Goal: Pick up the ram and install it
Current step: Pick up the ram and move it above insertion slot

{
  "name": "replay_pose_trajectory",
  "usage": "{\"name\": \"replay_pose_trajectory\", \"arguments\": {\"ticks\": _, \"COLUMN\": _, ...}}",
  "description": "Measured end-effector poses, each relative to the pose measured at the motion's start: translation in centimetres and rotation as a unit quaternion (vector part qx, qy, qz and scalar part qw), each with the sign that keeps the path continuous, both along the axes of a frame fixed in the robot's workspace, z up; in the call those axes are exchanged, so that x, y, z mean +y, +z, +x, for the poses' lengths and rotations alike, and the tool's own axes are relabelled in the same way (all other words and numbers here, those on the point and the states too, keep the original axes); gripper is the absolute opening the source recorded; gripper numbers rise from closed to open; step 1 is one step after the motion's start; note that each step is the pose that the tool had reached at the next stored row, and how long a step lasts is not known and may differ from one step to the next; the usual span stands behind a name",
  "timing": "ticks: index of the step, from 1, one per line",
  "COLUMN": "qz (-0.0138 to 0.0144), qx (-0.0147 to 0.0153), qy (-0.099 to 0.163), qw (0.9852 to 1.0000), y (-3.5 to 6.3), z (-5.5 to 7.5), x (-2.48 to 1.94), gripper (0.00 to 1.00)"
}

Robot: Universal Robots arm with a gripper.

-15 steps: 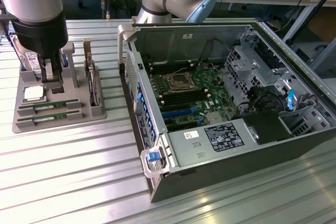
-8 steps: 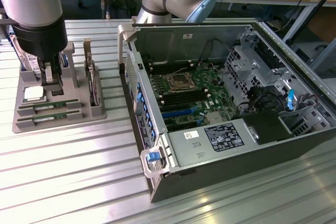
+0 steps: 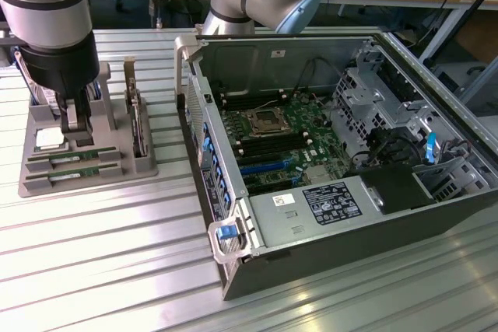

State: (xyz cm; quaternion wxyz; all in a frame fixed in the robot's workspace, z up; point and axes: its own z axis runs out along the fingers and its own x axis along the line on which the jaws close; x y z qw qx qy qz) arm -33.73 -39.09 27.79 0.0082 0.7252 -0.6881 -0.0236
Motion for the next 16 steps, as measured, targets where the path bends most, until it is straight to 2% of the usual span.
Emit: {"name": "replay_pose_trajectory", "arguments": {"ticks": 16, "qz": 0.0, "qx": 0.0, "qy": 0.0, "qw": 1.0, "y": -2.55, "z": -1.2, "x": 0.0, "gripper": 0.3}}
